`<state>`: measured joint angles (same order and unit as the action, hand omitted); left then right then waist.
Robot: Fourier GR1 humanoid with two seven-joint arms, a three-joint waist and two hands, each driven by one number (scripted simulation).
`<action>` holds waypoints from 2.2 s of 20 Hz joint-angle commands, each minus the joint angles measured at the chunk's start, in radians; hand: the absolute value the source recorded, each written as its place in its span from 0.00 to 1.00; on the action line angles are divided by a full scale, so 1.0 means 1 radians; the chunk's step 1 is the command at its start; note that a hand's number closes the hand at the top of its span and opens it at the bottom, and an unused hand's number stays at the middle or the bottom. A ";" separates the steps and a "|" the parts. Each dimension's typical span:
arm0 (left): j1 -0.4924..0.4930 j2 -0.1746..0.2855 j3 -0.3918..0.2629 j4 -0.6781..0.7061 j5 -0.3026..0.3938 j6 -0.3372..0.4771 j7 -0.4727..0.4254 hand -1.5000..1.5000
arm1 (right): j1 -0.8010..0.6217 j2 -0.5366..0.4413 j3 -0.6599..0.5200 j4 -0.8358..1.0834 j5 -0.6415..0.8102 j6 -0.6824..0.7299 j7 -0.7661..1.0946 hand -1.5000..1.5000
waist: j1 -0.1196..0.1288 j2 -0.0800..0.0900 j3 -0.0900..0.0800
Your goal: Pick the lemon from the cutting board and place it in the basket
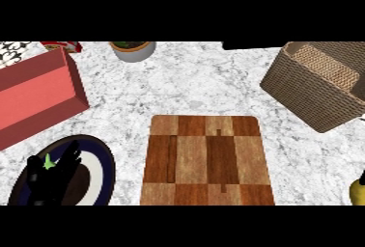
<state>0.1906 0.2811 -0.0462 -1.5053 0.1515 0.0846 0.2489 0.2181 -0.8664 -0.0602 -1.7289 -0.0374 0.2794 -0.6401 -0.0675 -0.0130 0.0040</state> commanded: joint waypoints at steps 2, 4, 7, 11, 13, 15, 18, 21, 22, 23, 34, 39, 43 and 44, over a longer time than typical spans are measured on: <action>-0.014 -0.027 -0.024 0.077 -0.015 -0.007 -0.007 0.50 | -0.067 -0.156 -0.278 0.070 -0.304 0.156 0.135 1.00 | 0.036 0.013 -0.008; -0.016 -0.028 -0.028 0.076 -0.032 -0.001 -0.020 0.50 | -0.069 -0.217 -0.356 0.104 -0.403 0.216 0.206 1.00 | 0.040 0.011 -0.007; 0.010 -0.046 -0.052 0.057 -0.043 0.005 -0.004 0.50 | -0.128 -0.270 -0.426 0.188 -0.515 0.241 0.315 1.00 | 0.059 0.012 -0.006; -0.081 -0.017 -0.013 0.112 -0.014 -0.052 -0.004 0.50 | -0.284 -0.344 -0.385 0.336 -0.577 0.264 0.439 1.00 | 0.085 0.019 -0.005; -0.059 -0.060 -0.053 0.100 -0.074 0.009 -0.011 0.50 | -0.358 -0.367 -0.354 0.392 -0.535 0.264 0.441 1.00 | 0.093 0.019 -0.004; -0.065 -0.043 -0.061 0.062 -0.058 -0.024 0.045 0.50 | -0.438 -0.363 -0.269 0.421 -0.514 0.247 0.485 1.00 | 0.106 0.021 -0.004; -0.050 -0.056 -0.052 0.017 -0.044 -0.014 0.070 0.50 | -0.549 -0.342 -0.216 0.476 -0.457 0.223 0.494 1.00 | 0.108 0.020 -0.004; -0.112 -0.047 -0.022 0.130 -0.035 -0.053 0.021 0.50 | -0.640 -0.318 -0.163 0.608 -0.340 0.245 0.405 1.00 | 0.107 0.023 -0.004; -0.104 -0.040 -0.021 0.118 -0.037 -0.054 0.019 0.50 | -0.682 -0.300 -0.128 0.641 -0.289 0.218 0.387 1.00 | 0.124 0.027 -0.004; -0.078 -0.022 -0.017 0.056 -0.023 -0.068 0.050 0.50 | -0.722 -0.301 -0.123 0.702 -0.277 0.249 0.369 1.00 | 0.125 0.025 -0.003; -0.063 -0.044 -0.017 0.080 -0.044 -0.067 0.016 0.50 | -0.932 -0.096 -0.057 1.063 -0.176 0.287 0.317 1.00 | 0.120 0.026 -0.002; -0.075 -0.031 -0.010 0.074 -0.054 -0.074 0.036 0.50 | -0.997 -0.059 -0.026 1.214 -0.063 0.292 0.179 1.00 | 0.119 0.028 -0.001; -0.083 -0.051 -0.031 0.065 -0.066 -0.073 0.039 0.50 | -1.034 -0.032 -0.013 1.314 -0.006 0.272 0.100 1.00 | 0.126 0.032 -0.001; -0.059 -0.087 -0.052 0.049 -0.083 -0.037 0.042 0.50 | -1.055 -0.027 -0.007 1.318 0.011 0.255 0.093 1.00 | 0.125 0.030 -0.001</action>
<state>0.0822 0.2220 -0.0729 -1.4624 0.0802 0.0337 0.2689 -0.7985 -0.9235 -0.0864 -0.4881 -0.0863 0.5515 -0.4730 0.0521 0.0114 0.0084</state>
